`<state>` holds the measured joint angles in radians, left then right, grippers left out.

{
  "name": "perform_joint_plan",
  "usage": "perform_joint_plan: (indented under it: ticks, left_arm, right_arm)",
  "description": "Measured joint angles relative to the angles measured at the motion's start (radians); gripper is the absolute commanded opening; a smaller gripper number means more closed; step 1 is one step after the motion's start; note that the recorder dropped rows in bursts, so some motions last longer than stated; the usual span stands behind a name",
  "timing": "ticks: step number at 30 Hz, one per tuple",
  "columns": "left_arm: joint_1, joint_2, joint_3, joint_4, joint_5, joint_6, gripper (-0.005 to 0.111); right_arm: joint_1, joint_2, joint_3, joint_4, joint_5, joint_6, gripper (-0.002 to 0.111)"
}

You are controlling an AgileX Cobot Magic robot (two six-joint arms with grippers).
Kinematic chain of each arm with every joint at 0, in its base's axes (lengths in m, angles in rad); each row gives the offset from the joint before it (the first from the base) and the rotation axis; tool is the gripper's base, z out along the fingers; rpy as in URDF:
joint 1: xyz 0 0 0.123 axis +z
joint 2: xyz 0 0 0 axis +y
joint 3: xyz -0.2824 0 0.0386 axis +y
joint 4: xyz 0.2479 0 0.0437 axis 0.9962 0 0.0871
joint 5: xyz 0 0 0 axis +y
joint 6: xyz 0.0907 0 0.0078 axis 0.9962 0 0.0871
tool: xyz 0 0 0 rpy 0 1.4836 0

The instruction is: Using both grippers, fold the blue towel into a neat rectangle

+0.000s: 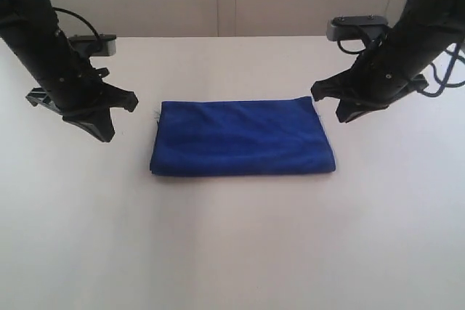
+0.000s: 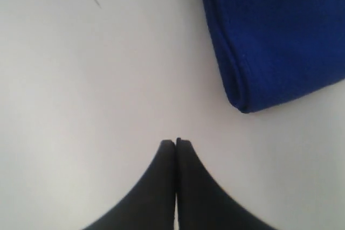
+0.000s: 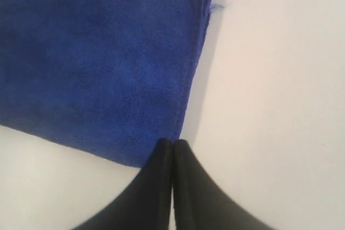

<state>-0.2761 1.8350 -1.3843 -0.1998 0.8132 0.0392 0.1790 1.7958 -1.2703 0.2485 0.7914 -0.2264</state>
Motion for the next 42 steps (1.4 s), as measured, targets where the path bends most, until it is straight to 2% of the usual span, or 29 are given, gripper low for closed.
perform_joint_plan:
  ticks: [7,18,29,31,35,42]
  left_arm:
    - [0.0,-0.178,0.085,0.011,-0.002,0.0,0.0]
    - [0.0,-0.508,0.286,0.034,-0.122,-0.001,0.0]
    - [0.0,-0.828,0.575,0.036,-0.41,0.03,0.0]
    - [0.0,-0.874,0.627,0.036,-0.492,0.05,0.0]
    - [0.0,-0.92,0.745,0.036,-0.693,0.086,0.0]
    - [0.0,-0.92,0.762,0.036,-0.69,0.093,0.0]
  right_arm:
    - [0.0,-0.146,0.027,-0.003,-0.002,0.041,0.0]
    - [0.0,-0.471,0.275,-0.004,-0.147,0.043,0.0]
    - [0.0,-0.851,0.506,-0.006,-0.308,0.043,0.0]
    - [0.0,-0.909,0.55,-0.008,-0.369,0.043,0.0]
    - [0.0,-0.974,0.693,-0.011,-0.613,0.043,0.0]
    - [0.0,-0.974,0.721,-0.014,-0.67,0.043,0.0]
